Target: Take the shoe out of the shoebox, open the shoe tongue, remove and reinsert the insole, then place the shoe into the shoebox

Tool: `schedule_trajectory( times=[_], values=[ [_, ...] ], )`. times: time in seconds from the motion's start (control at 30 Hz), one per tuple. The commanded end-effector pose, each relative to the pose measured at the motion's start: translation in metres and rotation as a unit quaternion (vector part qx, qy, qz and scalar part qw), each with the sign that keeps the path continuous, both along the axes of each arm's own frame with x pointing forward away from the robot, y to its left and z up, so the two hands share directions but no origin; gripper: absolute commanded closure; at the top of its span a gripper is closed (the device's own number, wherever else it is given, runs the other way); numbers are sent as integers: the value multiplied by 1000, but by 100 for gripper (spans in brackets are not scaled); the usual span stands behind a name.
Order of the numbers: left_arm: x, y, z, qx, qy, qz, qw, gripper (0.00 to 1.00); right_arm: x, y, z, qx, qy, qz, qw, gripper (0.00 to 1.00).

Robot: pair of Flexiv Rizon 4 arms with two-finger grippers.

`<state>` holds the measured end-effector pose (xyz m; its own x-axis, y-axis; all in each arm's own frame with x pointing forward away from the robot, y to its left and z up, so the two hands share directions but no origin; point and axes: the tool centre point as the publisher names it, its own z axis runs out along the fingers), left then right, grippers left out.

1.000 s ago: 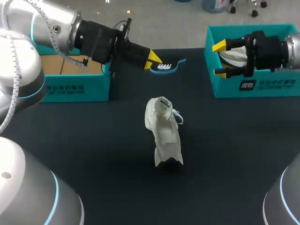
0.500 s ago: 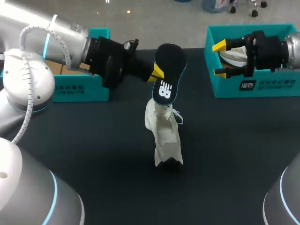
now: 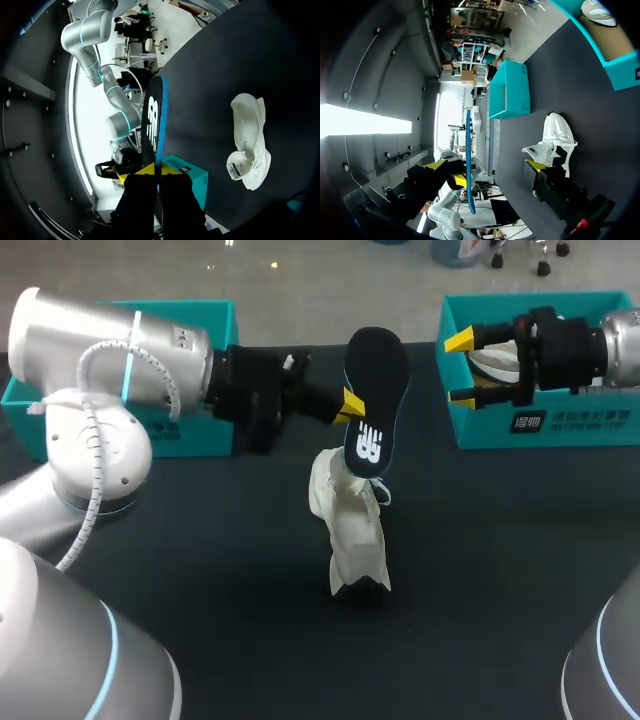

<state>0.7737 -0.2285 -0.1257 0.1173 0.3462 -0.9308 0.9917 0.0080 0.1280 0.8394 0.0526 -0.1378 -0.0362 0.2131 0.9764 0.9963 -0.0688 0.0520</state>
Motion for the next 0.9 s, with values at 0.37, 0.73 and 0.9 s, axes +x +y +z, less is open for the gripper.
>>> schedule_trajectory(
  times=[0.37,0.73,0.9],
  values=[
    [27,-42,-13,-25,-11,35,999,100,-5,28,2,14,1,19,1000,0],
    [31,-50,-19,-34,-2,62,997,100,-3,40,-2,25,3,23,999,38],
    [31,-54,-19,-37,-4,69,997,100,0,41,-3,25,3,25,999,56]
  ],
)
